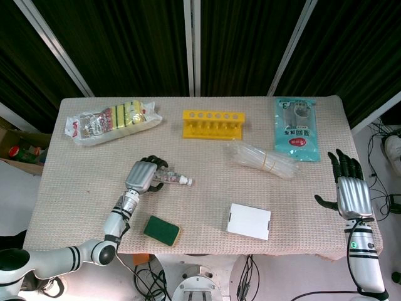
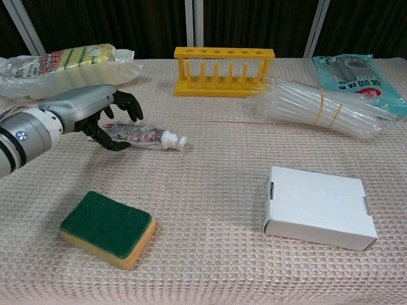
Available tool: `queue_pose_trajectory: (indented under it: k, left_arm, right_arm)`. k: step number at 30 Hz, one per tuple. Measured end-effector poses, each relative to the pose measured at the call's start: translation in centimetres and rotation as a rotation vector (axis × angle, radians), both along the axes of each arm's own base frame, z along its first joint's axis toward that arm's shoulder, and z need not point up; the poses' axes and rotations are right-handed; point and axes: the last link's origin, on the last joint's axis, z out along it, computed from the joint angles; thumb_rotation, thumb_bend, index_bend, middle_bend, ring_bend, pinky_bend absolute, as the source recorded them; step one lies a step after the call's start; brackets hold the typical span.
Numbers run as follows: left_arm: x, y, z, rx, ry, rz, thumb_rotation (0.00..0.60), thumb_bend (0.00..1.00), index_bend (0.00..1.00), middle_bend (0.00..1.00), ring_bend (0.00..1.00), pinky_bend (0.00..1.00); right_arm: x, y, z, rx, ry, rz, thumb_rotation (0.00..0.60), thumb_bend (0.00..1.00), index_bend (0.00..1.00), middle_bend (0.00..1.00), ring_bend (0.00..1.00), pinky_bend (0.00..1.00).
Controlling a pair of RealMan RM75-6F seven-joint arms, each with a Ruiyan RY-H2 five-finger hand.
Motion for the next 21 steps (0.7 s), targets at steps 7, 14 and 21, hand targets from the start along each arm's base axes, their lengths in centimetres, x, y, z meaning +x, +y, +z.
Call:
queue_pose_trajectory:
  k: [7, 14, 21]
  left_arm:
    - [-0.14, 0.05, -0.01, -0.007, 0.018, 0.002, 0.600, 0.28, 0.34, 0.31, 0.21, 0.30]
    - [-0.32, 0.24, -0.05, -0.004, 0.032, 0.010, 0.600, 0.31, 0.38, 0.34, 0.24, 0.32]
    - [-0.79, 0.24, -0.18, -0.025, 0.044, 0.021, 0.600, 0.35, 0.38, 0.34, 0.24, 0.32]
  right_arm:
    - [0.28, -0.01, 0.13, 0.000, -0.003, 0.009, 0.600, 0.03, 0.00, 0.00, 0.00, 0.00]
    - [0.36, 0.04, 0.23, -0.003, -0.006, 0.010, 0.600, 0.03, 0.00, 0.00, 0.00, 0.00]
    - [0.61, 0.15, 0.10, 0.009, -0.047, 0.006, 0.600, 0.04, 0.00, 0.00, 0.00, 0.00]
